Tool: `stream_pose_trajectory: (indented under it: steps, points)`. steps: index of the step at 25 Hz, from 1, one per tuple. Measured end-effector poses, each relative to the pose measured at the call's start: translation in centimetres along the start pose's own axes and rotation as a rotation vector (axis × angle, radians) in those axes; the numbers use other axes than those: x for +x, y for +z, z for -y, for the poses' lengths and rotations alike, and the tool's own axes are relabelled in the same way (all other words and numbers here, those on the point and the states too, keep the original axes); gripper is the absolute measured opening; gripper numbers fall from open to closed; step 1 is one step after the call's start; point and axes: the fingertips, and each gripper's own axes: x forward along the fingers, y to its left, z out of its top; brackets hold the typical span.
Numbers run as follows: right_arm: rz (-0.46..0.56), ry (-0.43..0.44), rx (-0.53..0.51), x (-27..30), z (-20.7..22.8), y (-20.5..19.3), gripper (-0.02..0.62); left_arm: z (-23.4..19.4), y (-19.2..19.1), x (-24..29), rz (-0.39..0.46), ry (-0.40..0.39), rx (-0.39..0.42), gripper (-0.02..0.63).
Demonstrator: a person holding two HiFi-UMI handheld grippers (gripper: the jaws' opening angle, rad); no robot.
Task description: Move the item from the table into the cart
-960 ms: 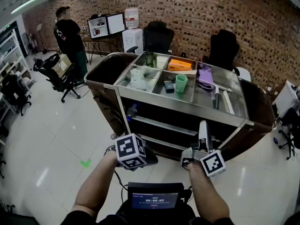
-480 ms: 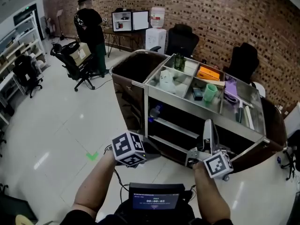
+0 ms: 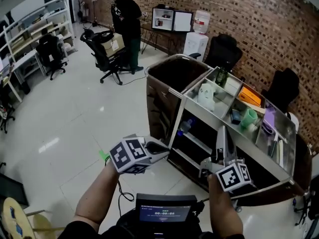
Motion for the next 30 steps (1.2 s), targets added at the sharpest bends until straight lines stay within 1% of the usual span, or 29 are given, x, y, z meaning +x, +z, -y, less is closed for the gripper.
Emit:
stream_pose_trajectory:
  steps: [3,5,7,9,12,15,16,20,21,24,26,27,29,30]
  points:
    - [-0.066,0.125,-0.038,4.0,-2.6,-1.6,0.002,-3.5,0.8,-3.1,0.112,0.203,-0.054,0.012]
    - [-0.101,0.209,-0.035,6.2,-4.1,-2.9,0.002,-5.2,0.6,-5.5,0.152,0.330,-0.095,0.012]
    - [-0.125,0.281,-0.018,8.1,-5.3,-4.5,0.002,-6.4,0.1,-7.9,0.179,0.440,-0.135,0.012]
    - [-0.144,0.332,-0.008,9.6,-6.4,-6.0,0.002,-7.4,-0.5,-10.2,0.212,0.543,-0.167,0.012]
    - [-0.186,0.398,0.000,11.1,-8.6,-8.6,0.002,-8.1,-1.9,-13.7,0.259,0.676,-0.214,0.012]
    - [-0.211,0.473,-0.018,12.3,-12.9,-10.9,0.009,-7.9,-3.8,-18.7,0.310,0.803,-0.243,0.012]
    - [-0.220,0.506,-0.017,12.5,-15.1,-11.9,0.028,-7.7,-4.8,-20.8,0.322,0.846,-0.255,0.012]
    - [-0.257,0.659,0.016,12.5,-26.3,-17.3,0.035,-4.8,-10.7,-31.4,0.351,1.039,-0.302,0.015]
    - [-0.269,0.695,0.038,12.3,-29.4,-18.9,0.077,-3.9,-12.5,-34.4,0.351,1.094,-0.314,0.015]
    - [-0.308,0.812,0.074,11.8,-39.0,-24.2,0.081,-1.4,-18.3,-43.2,0.346,1.240,-0.363,0.015]
    - [-0.329,0.889,0.094,11.0,-45.1,-27.7,0.081,0.7,-22.1,-48.3,0.316,1.332,-0.389,0.017]
    - [-0.345,0.924,0.112,10.5,-47.8,-29.5,0.081,1.7,-23.8,-50.6,0.301,1.376,-0.399,0.026]
    - [-0.383,0.993,0.147,9.7,-53.2,-33.0,0.086,3.6,-26.8,-54.8,0.314,1.453,-0.436,0.068]
    - [-0.404,1.032,0.158,9.2,-56.0,-34.6,0.113,4.5,-28.2,-56.9,0.332,1.492,-0.460,0.071]
